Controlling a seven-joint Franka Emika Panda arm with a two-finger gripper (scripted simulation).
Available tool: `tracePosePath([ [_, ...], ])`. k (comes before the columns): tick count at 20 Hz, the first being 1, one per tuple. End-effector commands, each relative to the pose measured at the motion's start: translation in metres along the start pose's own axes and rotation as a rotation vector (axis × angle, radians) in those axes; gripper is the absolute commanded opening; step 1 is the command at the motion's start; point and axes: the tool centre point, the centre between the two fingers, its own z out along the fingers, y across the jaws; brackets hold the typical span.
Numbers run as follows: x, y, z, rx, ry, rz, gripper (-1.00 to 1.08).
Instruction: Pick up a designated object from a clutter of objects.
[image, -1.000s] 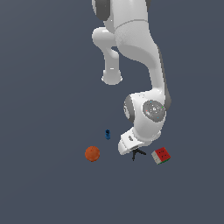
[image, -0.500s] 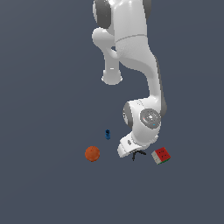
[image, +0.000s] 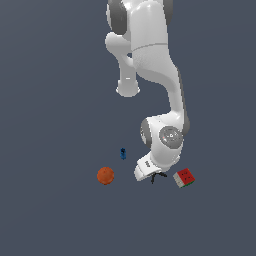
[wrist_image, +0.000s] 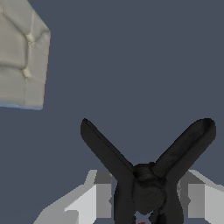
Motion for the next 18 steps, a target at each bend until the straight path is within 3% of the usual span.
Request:
tracePosePath([
  [1,0.0,0.0,0.0,0.0,0.0,0.0,-1.0],
  [10,-0.003,0.002,-0.005,0.0,0.0,0.0,-1.0],
  [18,-0.023,0.014,-0.031,0.0,0.0,0.0,-1.0],
])
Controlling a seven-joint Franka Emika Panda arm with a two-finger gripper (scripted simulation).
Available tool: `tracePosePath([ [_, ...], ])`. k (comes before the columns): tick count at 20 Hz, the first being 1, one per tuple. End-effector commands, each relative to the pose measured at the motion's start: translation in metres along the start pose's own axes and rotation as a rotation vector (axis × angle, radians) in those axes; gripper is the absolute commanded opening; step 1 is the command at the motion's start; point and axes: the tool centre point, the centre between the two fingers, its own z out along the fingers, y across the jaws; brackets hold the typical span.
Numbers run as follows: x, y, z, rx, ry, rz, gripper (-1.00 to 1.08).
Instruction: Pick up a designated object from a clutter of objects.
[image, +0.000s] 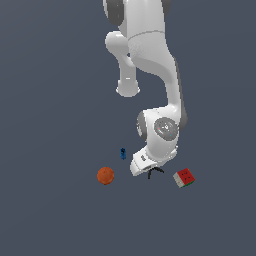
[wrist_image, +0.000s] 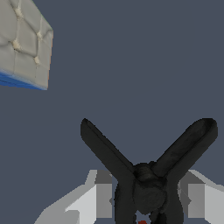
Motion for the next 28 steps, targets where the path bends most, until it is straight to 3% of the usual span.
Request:
tracePosePath([
  [1,-0.008,0.006,-0.012,0.0,0.001,0.001,-1.0],
  [28,-0.162,0.104,-0.231,0.002,0.003,0.0,-1.0],
])
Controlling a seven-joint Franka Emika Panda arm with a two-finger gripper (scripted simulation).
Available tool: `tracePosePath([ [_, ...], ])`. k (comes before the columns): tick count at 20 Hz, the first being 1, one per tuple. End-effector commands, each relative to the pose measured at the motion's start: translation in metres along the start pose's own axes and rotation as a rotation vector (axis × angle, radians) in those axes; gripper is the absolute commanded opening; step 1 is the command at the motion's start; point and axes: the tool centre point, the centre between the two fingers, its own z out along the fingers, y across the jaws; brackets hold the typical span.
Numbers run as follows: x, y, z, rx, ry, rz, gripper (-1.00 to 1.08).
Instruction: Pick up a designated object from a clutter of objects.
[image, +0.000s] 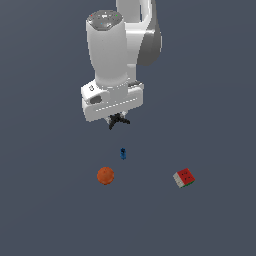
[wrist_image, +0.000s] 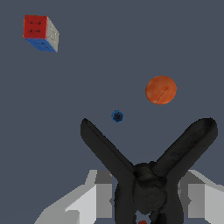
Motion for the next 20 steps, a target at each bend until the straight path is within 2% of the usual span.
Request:
tracePosePath([
  [1,-0.016,0.01,-0.023,0.001,0.0,0.0,-1.0],
  [11,-0.064,0.045,-0.097,0.0,0.0,0.0,-1.0],
  [20,-0.081,0.06,-0.127,-0.001,-0.001,0.0,-1.0],
])
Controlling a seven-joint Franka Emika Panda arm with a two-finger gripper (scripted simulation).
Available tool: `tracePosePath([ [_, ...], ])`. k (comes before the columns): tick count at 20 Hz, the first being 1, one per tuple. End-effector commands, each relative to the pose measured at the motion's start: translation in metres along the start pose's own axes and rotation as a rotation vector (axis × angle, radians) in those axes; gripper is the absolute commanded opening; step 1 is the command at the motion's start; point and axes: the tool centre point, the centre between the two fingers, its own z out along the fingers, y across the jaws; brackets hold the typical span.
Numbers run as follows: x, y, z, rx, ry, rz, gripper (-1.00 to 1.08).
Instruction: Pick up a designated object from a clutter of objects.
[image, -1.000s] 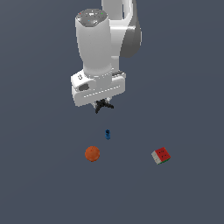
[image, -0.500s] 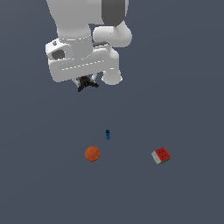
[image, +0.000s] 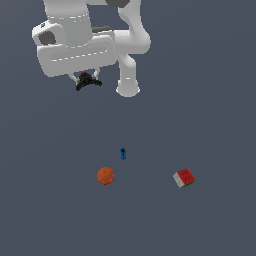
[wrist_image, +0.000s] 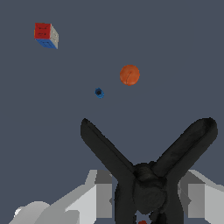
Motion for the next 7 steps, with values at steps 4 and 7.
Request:
tracePosePath([
  [4,-0.0009,0.0018,-0.0028,0.0,-0.001,-0.001,-1.0],
  [7,0.0007,0.001,-0.0007,0.0,-0.001,-0.001,-1.0],
])
